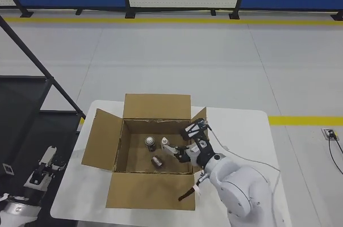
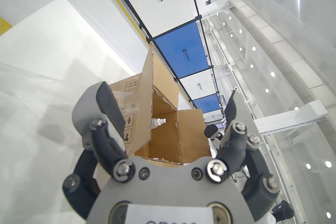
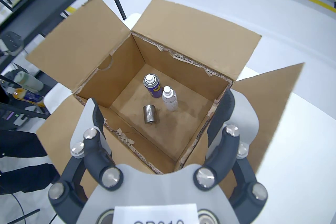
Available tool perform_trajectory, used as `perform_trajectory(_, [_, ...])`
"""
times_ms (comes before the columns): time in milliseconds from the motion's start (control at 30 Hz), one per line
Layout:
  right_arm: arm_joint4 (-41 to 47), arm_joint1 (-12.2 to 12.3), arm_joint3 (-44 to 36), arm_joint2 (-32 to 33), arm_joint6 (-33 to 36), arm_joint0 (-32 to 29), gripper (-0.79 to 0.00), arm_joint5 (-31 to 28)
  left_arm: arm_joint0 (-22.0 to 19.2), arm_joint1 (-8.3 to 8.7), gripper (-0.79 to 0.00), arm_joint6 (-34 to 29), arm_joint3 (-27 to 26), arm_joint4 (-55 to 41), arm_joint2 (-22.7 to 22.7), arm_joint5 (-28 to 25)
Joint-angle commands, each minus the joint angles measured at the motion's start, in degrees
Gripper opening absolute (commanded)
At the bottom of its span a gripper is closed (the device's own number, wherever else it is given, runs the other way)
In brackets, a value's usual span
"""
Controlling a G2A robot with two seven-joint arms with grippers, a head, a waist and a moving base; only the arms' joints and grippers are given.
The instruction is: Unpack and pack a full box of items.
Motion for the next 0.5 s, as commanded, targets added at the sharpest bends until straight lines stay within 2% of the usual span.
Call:
perform_trajectory(0, [3.8, 0.5, -2.0, 4.3, -0.5, -1.8, 0.000, -2.0, -1.3, 0.22, 0.000, -1.0, 0.4, 2.7, 1.5, 0.7])
perform_trajectory(167, [9.7, 1.6, -3.8, 12.9, -0.8, -4.2, 0.000, -2.8, -3.5, 0.64, 0.000, -3.3, 0.6, 8.2, 4.9, 0.4])
perform_trajectory(233, [13.0, 2.0, -2.1, 15.4, 1.6, -3.7, 0.000, -3.8, -4.0, 0.79, 0.000, -4.0, 0.5, 10.2, 6.2, 0.2])
perform_trajectory(467, [26.0, 3.7, 13.5, 18.3, 15.3, 6.3, 0.000, -10.2, -5.4, 0.98, 0.000, -4.2, -0.3, 14.3, 10.4, 0.4])
